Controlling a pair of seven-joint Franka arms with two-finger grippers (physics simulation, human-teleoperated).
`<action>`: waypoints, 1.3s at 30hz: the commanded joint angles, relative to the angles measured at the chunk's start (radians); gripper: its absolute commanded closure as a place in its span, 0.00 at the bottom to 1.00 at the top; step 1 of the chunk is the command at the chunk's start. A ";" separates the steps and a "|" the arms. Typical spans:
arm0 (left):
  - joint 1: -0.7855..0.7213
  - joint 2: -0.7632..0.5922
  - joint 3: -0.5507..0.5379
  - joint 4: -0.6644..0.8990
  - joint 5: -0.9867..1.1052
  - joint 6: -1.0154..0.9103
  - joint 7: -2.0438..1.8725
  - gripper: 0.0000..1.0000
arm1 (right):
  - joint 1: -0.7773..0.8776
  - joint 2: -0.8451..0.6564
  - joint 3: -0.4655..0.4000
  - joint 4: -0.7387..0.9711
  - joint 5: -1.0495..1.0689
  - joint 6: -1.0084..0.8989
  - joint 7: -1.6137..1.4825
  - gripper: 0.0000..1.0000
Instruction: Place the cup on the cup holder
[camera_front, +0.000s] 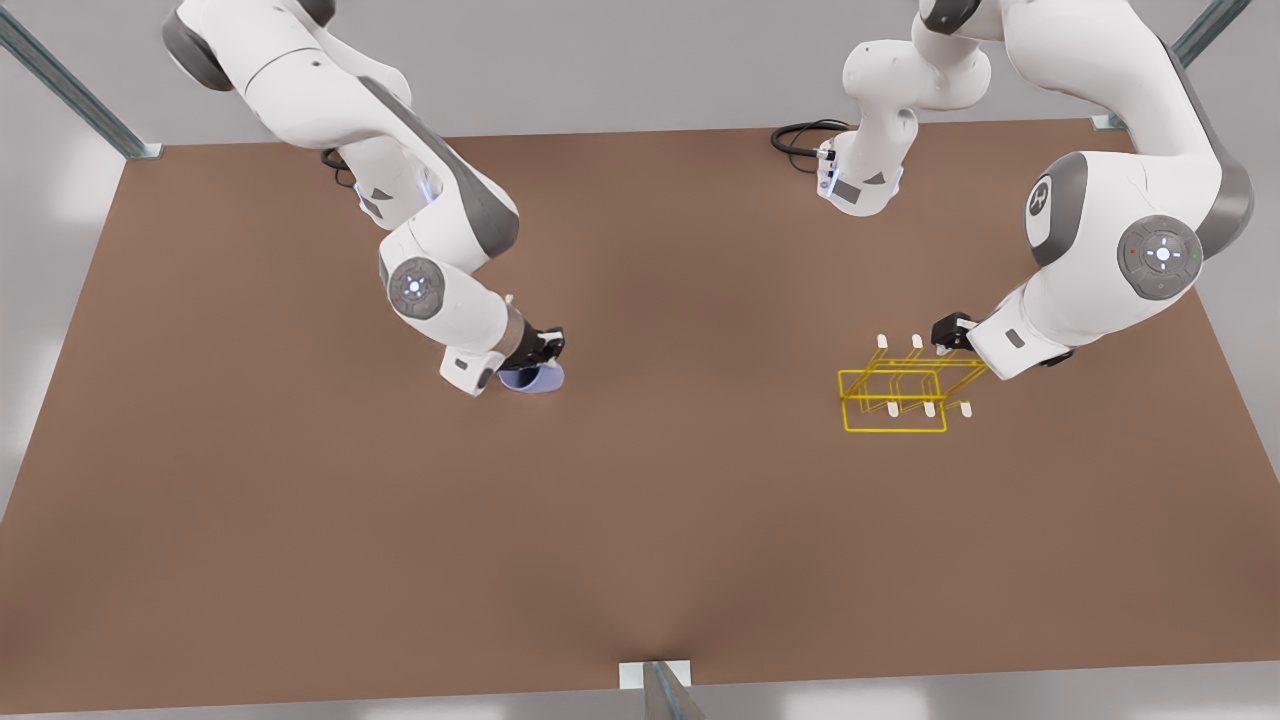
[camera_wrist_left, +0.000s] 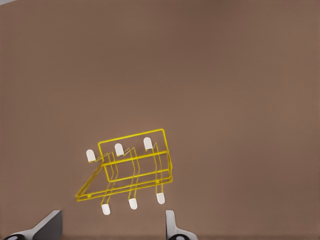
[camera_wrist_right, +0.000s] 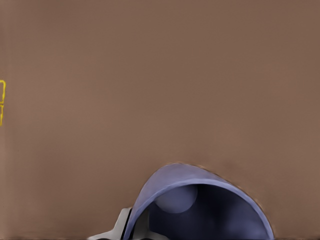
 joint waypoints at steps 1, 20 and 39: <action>-0.001 -0.001 0.000 0.000 0.001 -0.003 0.002 0.00 | -0.002 0.016 0.011 0.036 0.196 -0.101 -0.087 0.79; -0.001 0.007 0.000 -0.001 0.002 -0.002 0.002 0.00 | 0.281 0.766 -0.042 0.507 0.836 0.079 -1.187 0.79; -0.012 0.042 0.000 -0.001 0.002 0.020 0.001 0.00 | 0.371 0.815 -0.198 0.530 0.936 0.093 -1.464 0.79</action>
